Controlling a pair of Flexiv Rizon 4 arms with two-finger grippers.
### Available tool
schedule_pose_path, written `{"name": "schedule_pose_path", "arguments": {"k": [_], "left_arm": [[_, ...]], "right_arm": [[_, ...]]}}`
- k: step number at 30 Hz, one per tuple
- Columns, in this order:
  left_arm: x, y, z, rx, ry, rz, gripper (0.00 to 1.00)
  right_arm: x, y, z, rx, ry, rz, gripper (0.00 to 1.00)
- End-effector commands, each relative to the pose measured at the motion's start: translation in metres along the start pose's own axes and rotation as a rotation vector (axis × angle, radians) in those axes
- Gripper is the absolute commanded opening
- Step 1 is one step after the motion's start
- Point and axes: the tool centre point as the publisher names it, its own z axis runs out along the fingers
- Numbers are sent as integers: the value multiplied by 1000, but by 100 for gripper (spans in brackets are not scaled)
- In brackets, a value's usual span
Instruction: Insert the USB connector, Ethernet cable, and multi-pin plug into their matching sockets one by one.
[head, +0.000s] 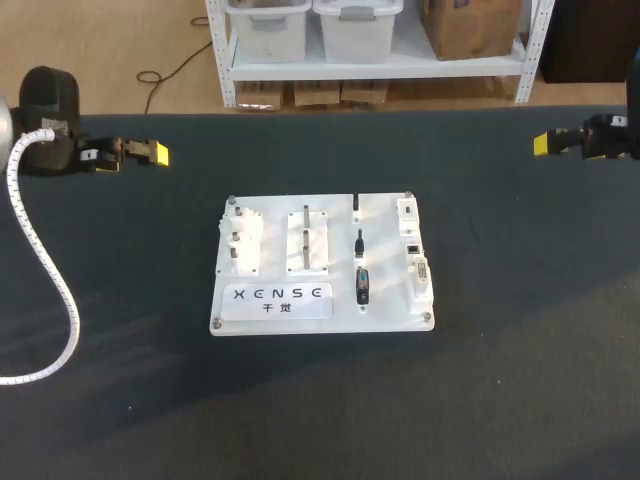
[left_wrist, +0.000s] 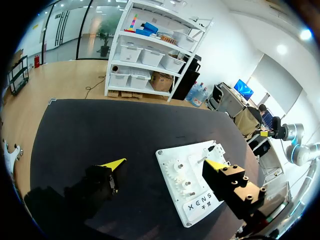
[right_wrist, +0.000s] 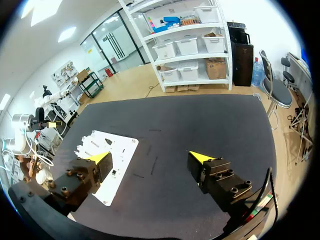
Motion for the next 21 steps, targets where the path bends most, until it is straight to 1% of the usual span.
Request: {"name": "schedule_pose_path", "arguments": {"k": [1, 3, 4, 6, 9, 13, 17, 19, 21], "left_arm": [[-1, -1, 0, -6, 5, -1, 100], [-1, -1, 0, -6, 5, -1, 100], [-3, -4, 0, 35, 27, 77, 100], [-6, -9, 1, 91, 69, 182, 100], [-11, -17, 1, 208, 78, 334, 100], [-17, -41, 0, 390, 117, 549, 100], [-12, -60, 0, 513, 186, 723, 100], [-6, -71, 1, 569, 220, 815, 100], [1, -78, 3, 624, 253, 871, 100]], "right_arm": [[0, 0, 0, 1, 0, 0, 100], [0, 0, 0, 1, 0, 0, 100], [0, 0, 0, 1, 0, 0, 100], [0, 0, 0, 1, 0, 0, 100], [0, 0, 0, 1, 0, 0, 100], [0, 0, 0, 1, 0, 0, 100], [0, 0, 0, 1, 0, 0, 100], [0, 0, 0, 1, 0, 0, 100], [0, 0, 0, 1, 0, 0, 100]]}}
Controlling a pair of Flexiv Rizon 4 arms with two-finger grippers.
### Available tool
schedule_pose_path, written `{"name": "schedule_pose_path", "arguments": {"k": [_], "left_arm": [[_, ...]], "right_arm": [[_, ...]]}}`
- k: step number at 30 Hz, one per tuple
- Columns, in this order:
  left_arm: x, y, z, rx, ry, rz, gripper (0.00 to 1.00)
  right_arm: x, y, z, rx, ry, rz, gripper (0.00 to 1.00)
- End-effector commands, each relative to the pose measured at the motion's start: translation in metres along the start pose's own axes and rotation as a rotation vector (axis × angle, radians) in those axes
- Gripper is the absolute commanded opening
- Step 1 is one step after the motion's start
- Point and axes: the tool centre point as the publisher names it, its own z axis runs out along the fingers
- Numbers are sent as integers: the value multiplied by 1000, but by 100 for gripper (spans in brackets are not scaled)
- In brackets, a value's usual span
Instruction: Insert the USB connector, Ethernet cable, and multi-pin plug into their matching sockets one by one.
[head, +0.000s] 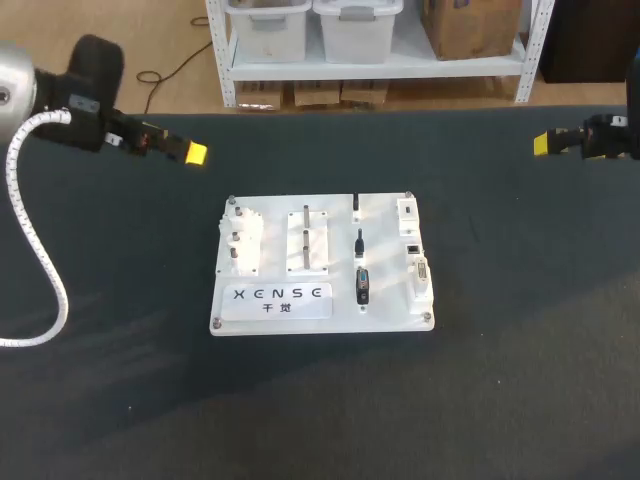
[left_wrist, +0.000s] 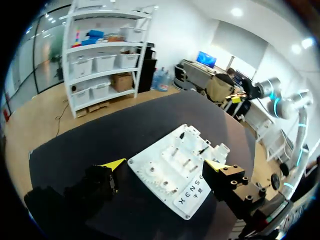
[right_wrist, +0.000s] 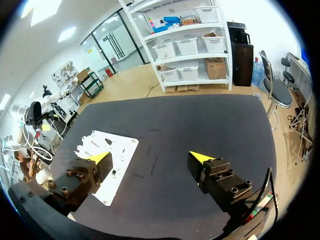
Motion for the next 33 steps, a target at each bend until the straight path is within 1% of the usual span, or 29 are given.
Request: {"name": "schedule_pose_path", "arguments": {"k": [1, 5, 8, 12, 14, 16, 24, 27, 33], "left_arm": [[6, -11, 5, 410, 125, 496, 100], [14, -18, 20, 426, 186, 582, 100], [21, -20, 32, 433, 217, 614, 100], [22, -24, 47, 429, 231, 640, 100], [22, -25, 55, 419, 244, 668, 100], [21, -27, 62, 422, 240, 678, 100], [15, -34, 77, 432, 231, 693, 100], [17, -39, 82, 431, 231, 689, 100], [22, -46, 89, 399, 224, 631, 100]], "right_arm": [[0, 0, 0, 1, 0, 0, 100], [0, 0, 0, 1, 0, 0, 100], [0, 0, 0, 1, 0, 0, 100], [0, 0, 0, 1, 0, 0, 100], [0, 0, 0, 1, 0, 0, 100], [0, 0, 0, 1, 0, 0, 100], [0, 0, 0, 1, 0, 0, 100], [0, 0, 0, 1, 0, 0, 100], [0, 0, 0, 1, 0, 0, 100]]}}
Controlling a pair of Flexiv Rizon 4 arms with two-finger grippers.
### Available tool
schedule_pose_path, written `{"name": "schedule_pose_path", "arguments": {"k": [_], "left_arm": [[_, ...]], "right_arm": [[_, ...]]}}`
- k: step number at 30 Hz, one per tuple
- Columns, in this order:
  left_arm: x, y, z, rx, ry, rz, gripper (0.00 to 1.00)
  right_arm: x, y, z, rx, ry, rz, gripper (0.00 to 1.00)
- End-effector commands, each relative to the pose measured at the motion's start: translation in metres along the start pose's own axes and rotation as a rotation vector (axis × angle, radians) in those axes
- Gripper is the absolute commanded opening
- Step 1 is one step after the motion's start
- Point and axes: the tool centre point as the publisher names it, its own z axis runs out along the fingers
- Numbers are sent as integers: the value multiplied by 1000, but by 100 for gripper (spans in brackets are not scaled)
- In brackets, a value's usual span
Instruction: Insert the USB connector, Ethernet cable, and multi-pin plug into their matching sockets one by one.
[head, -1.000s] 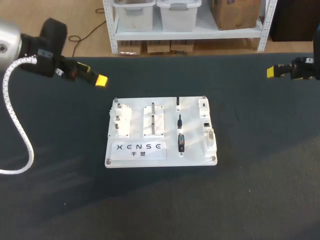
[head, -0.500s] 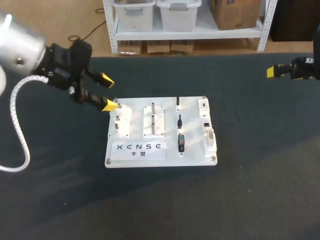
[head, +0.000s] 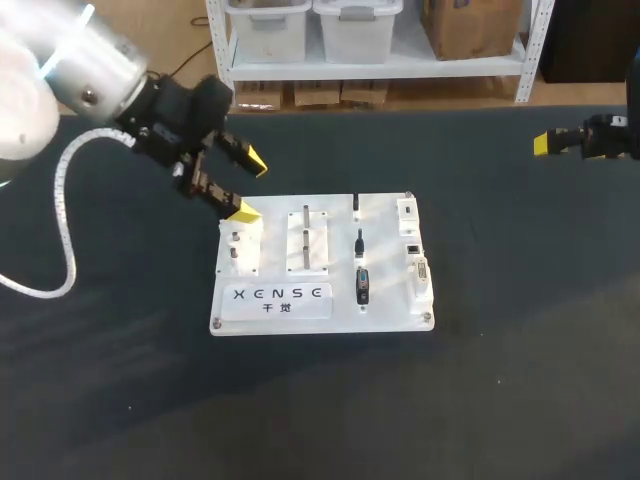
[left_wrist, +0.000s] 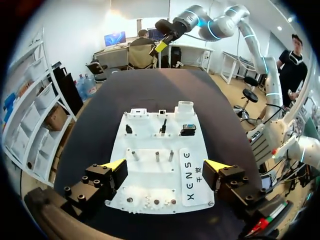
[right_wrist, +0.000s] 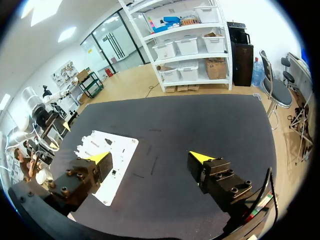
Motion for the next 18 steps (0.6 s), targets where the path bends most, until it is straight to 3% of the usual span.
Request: {"name": "schedule_pose_path", "arguments": {"k": [1, 18], "left_arm": [[-1, 3, 7, 8, -3, -30, 100], [-7, -13, 19, 0, -11, -17, 100]], "right_arm": [[0, 0, 0, 1, 0, 0, 100], [0, 0, 0, 1, 0, 0, 100]]}}
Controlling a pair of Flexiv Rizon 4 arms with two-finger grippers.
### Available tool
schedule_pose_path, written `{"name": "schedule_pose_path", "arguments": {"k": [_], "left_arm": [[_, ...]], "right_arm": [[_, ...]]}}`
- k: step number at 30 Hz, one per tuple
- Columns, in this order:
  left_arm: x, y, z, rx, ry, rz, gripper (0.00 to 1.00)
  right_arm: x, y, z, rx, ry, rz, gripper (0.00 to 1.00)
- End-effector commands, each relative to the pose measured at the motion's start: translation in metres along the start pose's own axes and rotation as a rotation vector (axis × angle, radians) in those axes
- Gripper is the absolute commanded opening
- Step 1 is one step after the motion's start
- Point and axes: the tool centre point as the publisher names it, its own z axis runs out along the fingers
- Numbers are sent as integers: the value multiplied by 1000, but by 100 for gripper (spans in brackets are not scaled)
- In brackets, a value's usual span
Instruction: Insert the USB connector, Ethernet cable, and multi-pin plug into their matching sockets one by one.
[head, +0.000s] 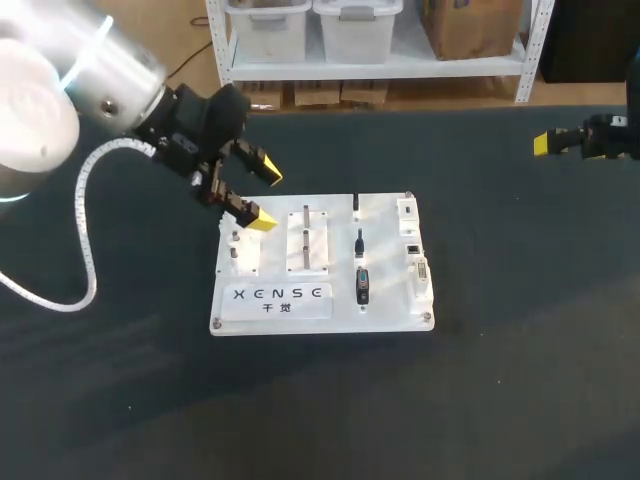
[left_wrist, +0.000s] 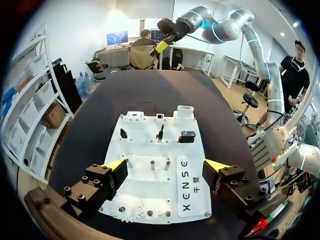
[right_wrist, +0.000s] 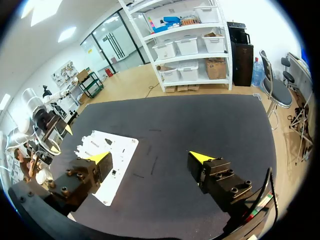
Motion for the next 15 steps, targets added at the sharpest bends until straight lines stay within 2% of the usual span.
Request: {"name": "schedule_pose_path", "arguments": {"k": [1, 11, 15], "left_arm": [[2, -5, 0, 6, 5, 3, 100], [11, -9, 4, -12, 20, -26, 100], [12, -7, 1, -13, -6, -55, 100]], "right_arm": [[0, 0, 0, 1, 0, 0, 100], [0, 0, 0, 1, 0, 0, 100], [0, 0, 0, 1, 0, 0, 100]]}}
